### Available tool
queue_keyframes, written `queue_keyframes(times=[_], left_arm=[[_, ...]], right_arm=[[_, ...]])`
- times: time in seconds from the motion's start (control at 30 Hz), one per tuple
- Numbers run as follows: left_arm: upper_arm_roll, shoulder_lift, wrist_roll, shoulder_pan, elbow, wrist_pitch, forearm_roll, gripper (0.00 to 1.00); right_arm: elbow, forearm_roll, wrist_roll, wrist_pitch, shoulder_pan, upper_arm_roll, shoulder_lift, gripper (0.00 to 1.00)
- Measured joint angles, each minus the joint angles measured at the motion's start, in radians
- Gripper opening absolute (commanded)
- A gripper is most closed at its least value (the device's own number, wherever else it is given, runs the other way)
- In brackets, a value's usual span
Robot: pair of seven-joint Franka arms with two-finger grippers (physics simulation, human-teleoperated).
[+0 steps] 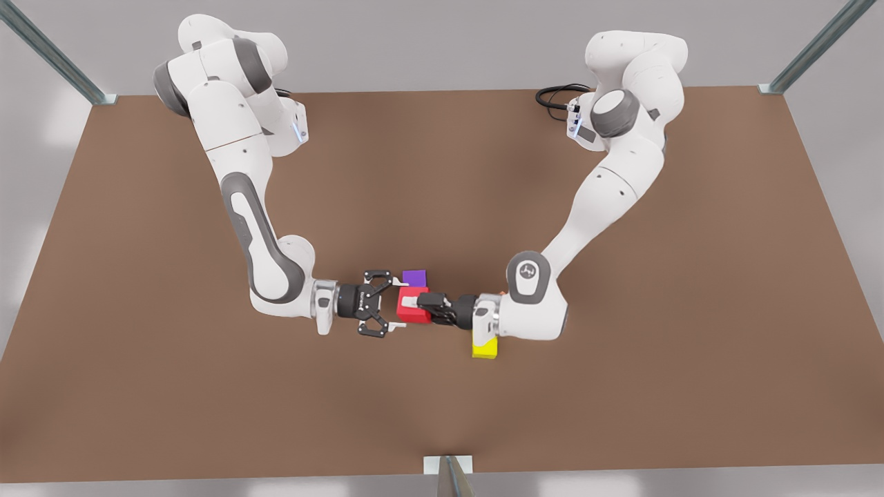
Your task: Pick up red wooden cube and pass to hand red wooden cube and place in blue wooden cube
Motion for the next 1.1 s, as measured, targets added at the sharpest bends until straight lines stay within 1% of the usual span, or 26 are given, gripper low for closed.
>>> queue_keyframes(times=[0.4, 0.43, 0.47, 0.5, 0.53, 0.57, 0.6, 0.63, 0.9, 0.97, 1.1], left_arm=[[0.001, 0.009, 0.013, -0.042, 0.003, 0.070, -0.002, 0.51], [0.002, 0.009, 0.014, -0.043, 0.003, 0.073, -0.002, 0.51], [0.002, 0.009, 0.014, -0.044, 0.003, 0.076, -0.002, 0.51], [0.002, 0.010, 0.015, -0.044, 0.003, 0.078, -0.002, 0.51], [0.002, 0.010, 0.015, -0.044, 0.003, 0.080, -0.002, 0.54], [0.002, 0.009, 0.016, -0.043, 0.003, 0.082, -0.003, 0.59], [0.002, 0.009, 0.021, -0.043, 0.002, 0.082, -0.009, 0.94], [0.002, 0.009, 0.030, -0.043, 0.001, 0.081, -0.023, 1.00], [0.002, 0.006, 0.058, -0.032, -0.005, 0.076, -0.052, 1.00], [0.002, 0.006, 0.062, -0.029, -0.005, 0.075, -0.052, 1.00], [0.002, -0.001, 0.068, 0.018, -0.011, 0.053, -0.052, 1.00]], right_arm=[[0.027, 0.001, -0.061, 0.004, 0.000, 0.012, 0.015, 0.99], [0.027, 0.000, -0.064, 0.004, 0.000, 0.012, 0.016, 0.94], [0.027, 0.000, -0.066, 0.004, 0.000, 0.012, 0.016, 0.78], [0.027, -0.001, -0.069, 0.004, -0.001, 0.012, 0.017, 0.73], [0.027, -0.002, -0.071, 0.004, -0.001, 0.012, 0.017, 0.73], [0.027, -0.002, -0.073, 0.004, -0.001, 0.012, 0.016, 0.73], [0.028, -0.003, -0.076, 0.004, -0.001, 0.012, 0.016, 0.73], [0.028, -0.003, -0.078, 0.004, -0.001, 0.012, 0.016, 0.73], [0.030, -0.005, -0.090, 0.002, -0.009, 0.011, 0.015, 0.73], [0.035, -0.007, -0.091, 0.001, -0.009, 0.010, 0.015, 0.71], [0.038, -0.012, -0.090, 0.000, -0.017, 0.010, 0.015, 0.71]])
